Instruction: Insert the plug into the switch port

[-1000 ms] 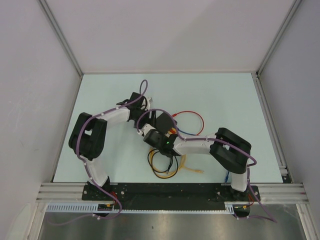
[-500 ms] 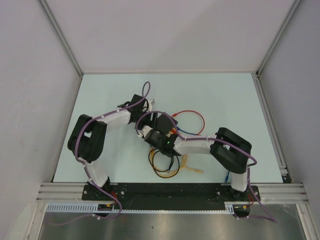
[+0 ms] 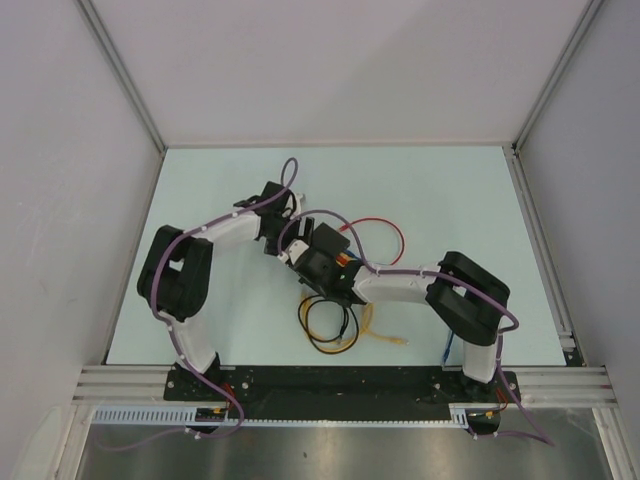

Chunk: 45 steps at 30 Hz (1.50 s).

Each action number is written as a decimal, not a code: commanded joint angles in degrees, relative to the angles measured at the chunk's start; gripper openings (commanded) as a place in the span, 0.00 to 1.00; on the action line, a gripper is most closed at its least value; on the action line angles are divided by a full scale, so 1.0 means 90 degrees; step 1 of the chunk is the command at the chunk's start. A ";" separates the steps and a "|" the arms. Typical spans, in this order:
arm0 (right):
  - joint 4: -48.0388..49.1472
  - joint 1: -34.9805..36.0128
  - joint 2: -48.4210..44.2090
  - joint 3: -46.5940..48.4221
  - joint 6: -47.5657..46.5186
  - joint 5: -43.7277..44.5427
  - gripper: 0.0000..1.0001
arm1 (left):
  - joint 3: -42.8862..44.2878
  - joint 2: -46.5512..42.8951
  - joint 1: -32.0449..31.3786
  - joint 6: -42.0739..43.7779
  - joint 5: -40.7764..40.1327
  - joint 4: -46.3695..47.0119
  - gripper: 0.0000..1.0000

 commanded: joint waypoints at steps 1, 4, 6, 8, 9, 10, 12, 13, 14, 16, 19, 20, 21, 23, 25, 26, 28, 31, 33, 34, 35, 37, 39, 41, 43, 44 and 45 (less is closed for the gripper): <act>0.0549 -0.0191 -0.0559 -0.0037 0.0639 -0.0130 0.39 | 0.0563 -0.0098 0.0350 -0.0268 -0.0138 -0.0054 0.88; 0.0266 -0.0552 -0.0989 -0.0271 0.0933 -0.0150 0.58 | 0.0554 -0.0663 0.0594 -0.0365 -0.0558 0.0091 0.95; -0.0016 -0.0845 -0.1487 -0.0331 0.1089 -0.0209 0.67 | 0.0437 -0.1063 0.0731 -0.0405 -0.0802 0.0170 1.00; -0.0387 -0.1391 -0.2032 -0.0341 0.1411 -0.0209 0.77 | 0.0339 -0.1796 0.0790 -0.0444 -0.1202 0.0229 0.99; -0.0505 -0.1596 -0.2209 -0.0341 0.1547 -0.0218 0.80 | 0.0300 -0.2107 0.0819 -0.0444 -0.1319 0.0238 0.99; -0.0632 -0.2111 -0.2453 -0.0341 0.1887 -0.0228 0.84 | 0.0261 -0.2642 0.0820 -0.0444 -0.1582 0.0258 0.99; -0.1023 -0.2660 -0.3185 -0.0341 0.2250 -0.0228 0.91 | 0.0144 -0.3260 0.0820 -0.0464 -0.1797 0.0258 0.99; -0.1150 -0.3204 -0.3439 -0.0351 0.2455 -0.0248 0.93 | 0.0105 -0.3882 0.0820 -0.0493 -0.1876 0.0277 0.99; -0.1393 -0.3519 -0.3683 -0.0351 0.2718 -0.0248 0.96 | 0.0017 -0.4187 0.0820 -0.0512 -0.2022 0.0278 1.00; -0.1619 -0.4395 -0.4475 -0.0351 0.2964 -0.0364 1.00 | -0.0129 -0.5083 0.0820 -0.0610 -0.2276 0.0258 0.99; -0.2019 -0.5509 -0.5548 -0.0341 0.3043 -0.0472 1.00 | -0.0266 -0.6207 0.0820 -0.0698 -0.2647 0.0103 0.99; -0.2088 -0.5727 -0.5802 -0.0351 0.3004 -0.0414 1.00 | -0.0306 -0.6521 0.0820 -0.0746 -0.2745 0.0054 0.99; -0.2127 -0.5981 -0.6308 -0.0341 0.2936 -0.0365 1.00 | -0.0345 -0.6815 0.0820 -0.0834 -0.2882 0.0024 0.99; -0.2089 -0.6488 -0.6760 -0.0351 0.2586 -0.0287 1.00 | -0.0559 -0.7661 0.0820 -0.0951 -0.3330 0.0014 0.99; -0.1963 -0.6530 -0.7327 -0.0341 0.2302 0.0129 1.00 | -0.0706 -0.8162 0.0820 -0.1020 -0.3605 -0.0005 0.99; -0.1913 -0.6337 -0.7493 -0.0341 0.2078 0.0355 1.00 | -0.0706 -0.8533 0.0820 -0.1020 -0.3838 -0.0112 0.99; -0.1729 -0.6286 -0.7873 -0.0341 0.1921 0.0611 1.00 | -0.0697 -0.8925 0.0820 -0.1001 -0.4025 -0.0162 0.99; -0.1445 -0.6247 -0.8245 -0.0331 0.1618 0.0738 1.00 | -0.0638 -0.9492 0.0820 -0.0845 -0.4483 -0.0211 0.99; -0.1327 -0.6247 -0.8363 -0.0341 0.1481 0.0806 1.00 | -0.0570 -0.9775 0.0820 -0.0533 -0.4718 -0.0172 1.00; -0.1269 -0.6247 -0.8441 -0.0341 0.1451 0.0826 1.00 | -0.0560 -0.9844 0.0820 -0.0416 -0.4796 -0.0152 0.99; -0.1230 -0.6247 -0.8461 -0.0341 0.1422 0.0817 1.00 | -0.0579 -0.9893 0.0820 -0.0212 -0.4894 -0.0123 0.99; -0.1190 -0.6247 -0.8461 -0.0341 0.1392 0.0817 1.00 | -0.0628 -0.9972 0.0820 -0.0074 -0.5070 -0.0045 0.99; -0.1210 -0.6247 -0.8461 -0.0341 0.1402 0.0904 1.00 | -0.0628 -0.9952 0.0820 0.0063 -0.5061 -0.0035 1.00; -0.1249 -0.6247 -0.8423 -0.0341 0.1431 0.0953 1.00 | -0.0570 -0.9855 0.0820 0.0064 -0.4964 -0.0113 1.00; -0.1249 -0.6256 -0.8412 -0.0341 0.1393 0.0983 1.00 | -0.0492 -0.9777 0.0820 0.0054 -0.4827 -0.0181 0.99; -0.1229 -0.6256 -0.8403 -0.0341 0.1392 0.1002 1.00 | -0.0492 -0.9767 0.0820 0.0044 -0.4807 -0.0181 0.99; -0.1229 -0.6256 -0.8422 -0.0341 0.1383 0.1051 1.00 | -0.0511 -0.9767 0.0820 0.0034 -0.4797 -0.0181 0.99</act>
